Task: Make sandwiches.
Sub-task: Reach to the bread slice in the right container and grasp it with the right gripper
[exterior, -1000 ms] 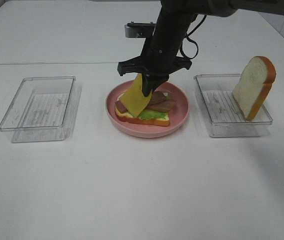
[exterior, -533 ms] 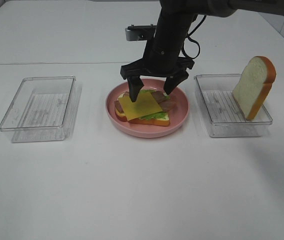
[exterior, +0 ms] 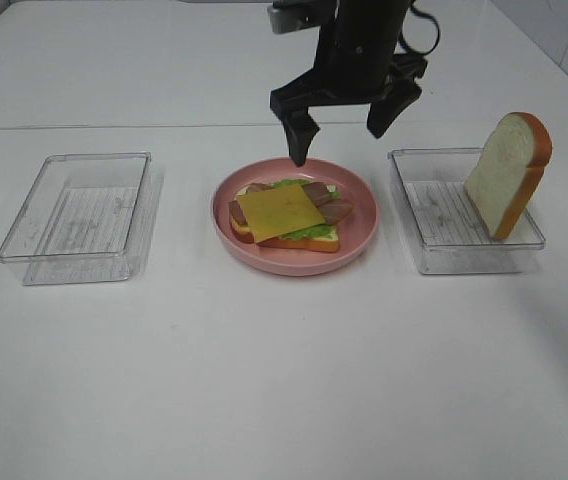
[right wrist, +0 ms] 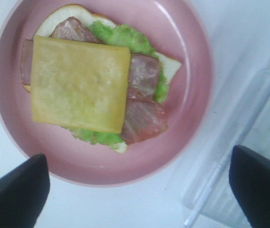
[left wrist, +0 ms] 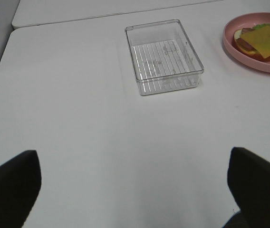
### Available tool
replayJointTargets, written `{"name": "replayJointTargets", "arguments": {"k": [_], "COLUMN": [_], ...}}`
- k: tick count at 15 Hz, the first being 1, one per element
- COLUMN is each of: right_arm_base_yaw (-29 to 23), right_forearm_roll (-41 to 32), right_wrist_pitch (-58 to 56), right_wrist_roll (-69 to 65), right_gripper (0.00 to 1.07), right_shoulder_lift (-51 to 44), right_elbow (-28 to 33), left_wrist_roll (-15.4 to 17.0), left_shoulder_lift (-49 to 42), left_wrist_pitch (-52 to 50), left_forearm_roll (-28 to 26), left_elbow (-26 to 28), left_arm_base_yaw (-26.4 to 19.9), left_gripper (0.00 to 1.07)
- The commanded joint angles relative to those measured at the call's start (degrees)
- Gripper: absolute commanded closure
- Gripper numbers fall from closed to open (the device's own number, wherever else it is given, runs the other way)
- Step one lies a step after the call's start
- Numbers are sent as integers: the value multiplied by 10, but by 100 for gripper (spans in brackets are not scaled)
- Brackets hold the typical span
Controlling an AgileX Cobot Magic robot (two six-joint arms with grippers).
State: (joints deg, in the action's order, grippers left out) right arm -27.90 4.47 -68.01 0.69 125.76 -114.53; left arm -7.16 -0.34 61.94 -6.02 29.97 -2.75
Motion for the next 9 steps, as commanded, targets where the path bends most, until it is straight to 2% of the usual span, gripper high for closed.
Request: {"name": "replayJointTargets", "arguments": {"k": [1,3,6,7,9], "right_arm_base_yaw": [14,37,124,139,215], "right_forearm_roll": [24,20,20,20,0], "right_wrist_pitch": [-20,-26,-36,-37,-40], "right_wrist_roll": [7,8,8,8,11], "right_gripper": [9,9,9,9,9], "right_shoulder_lift": [-45,-70,-109,-109,-111], "right_elbow": [-14,-21,-22,-22,-22], "left_wrist_roll": [0,0,0,0,0], "left_shoulder_lift": [-7,-7,-7,-7,-7], "left_wrist_pitch": [-2,-2,-2,-2,-2], "left_forearm_roll": [-1,-1,-1,-1,-1], "left_elbow": [-1,-1,-1,-1,-1], "left_arm_base_yaw": [0,0,0,0,0], "left_gripper": [7,7,7,7,7]}}
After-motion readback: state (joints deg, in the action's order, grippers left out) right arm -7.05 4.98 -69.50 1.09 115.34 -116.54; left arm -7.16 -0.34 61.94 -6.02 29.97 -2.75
